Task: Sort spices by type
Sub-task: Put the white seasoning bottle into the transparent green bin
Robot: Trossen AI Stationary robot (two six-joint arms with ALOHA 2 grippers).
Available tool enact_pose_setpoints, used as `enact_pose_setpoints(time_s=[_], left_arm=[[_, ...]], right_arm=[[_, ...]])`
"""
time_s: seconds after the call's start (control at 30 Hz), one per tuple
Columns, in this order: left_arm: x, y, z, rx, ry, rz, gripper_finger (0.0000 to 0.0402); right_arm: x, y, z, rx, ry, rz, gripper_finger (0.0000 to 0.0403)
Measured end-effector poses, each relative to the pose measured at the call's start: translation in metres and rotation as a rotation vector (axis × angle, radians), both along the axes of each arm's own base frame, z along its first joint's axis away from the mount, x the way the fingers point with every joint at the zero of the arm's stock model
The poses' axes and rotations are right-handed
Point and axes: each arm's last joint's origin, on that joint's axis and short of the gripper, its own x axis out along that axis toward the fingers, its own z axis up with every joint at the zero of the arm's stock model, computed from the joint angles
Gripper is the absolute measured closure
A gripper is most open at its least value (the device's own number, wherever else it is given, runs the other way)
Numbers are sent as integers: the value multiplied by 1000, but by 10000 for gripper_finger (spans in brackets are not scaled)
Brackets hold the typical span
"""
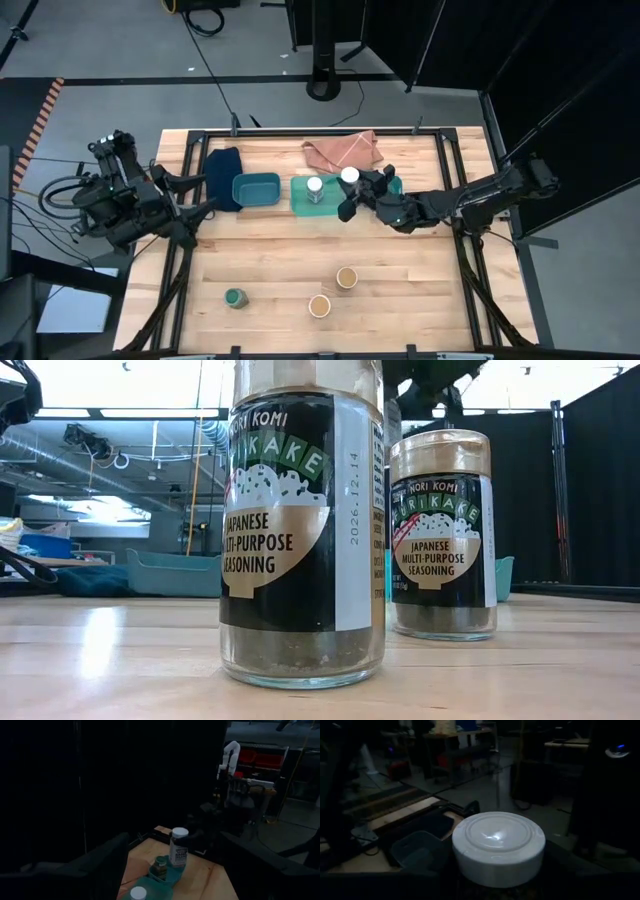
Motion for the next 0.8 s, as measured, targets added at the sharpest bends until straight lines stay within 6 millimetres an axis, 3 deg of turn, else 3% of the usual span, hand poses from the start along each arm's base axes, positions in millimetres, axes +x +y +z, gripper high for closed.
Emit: enact_pose_setpoints(time_s=[0.2,0.4,0.8], left_arm=[[2,2,0,-1,-1,19,94],[3,3,0,0,0,37,94],[9,7,-2,28,18,83,94]], right_arm=[[-4,-16,-20,21,-77,36,202],[-6,-33,-31,28,-131,205,202],[-5,-56,-34,12,-84,366,202]])
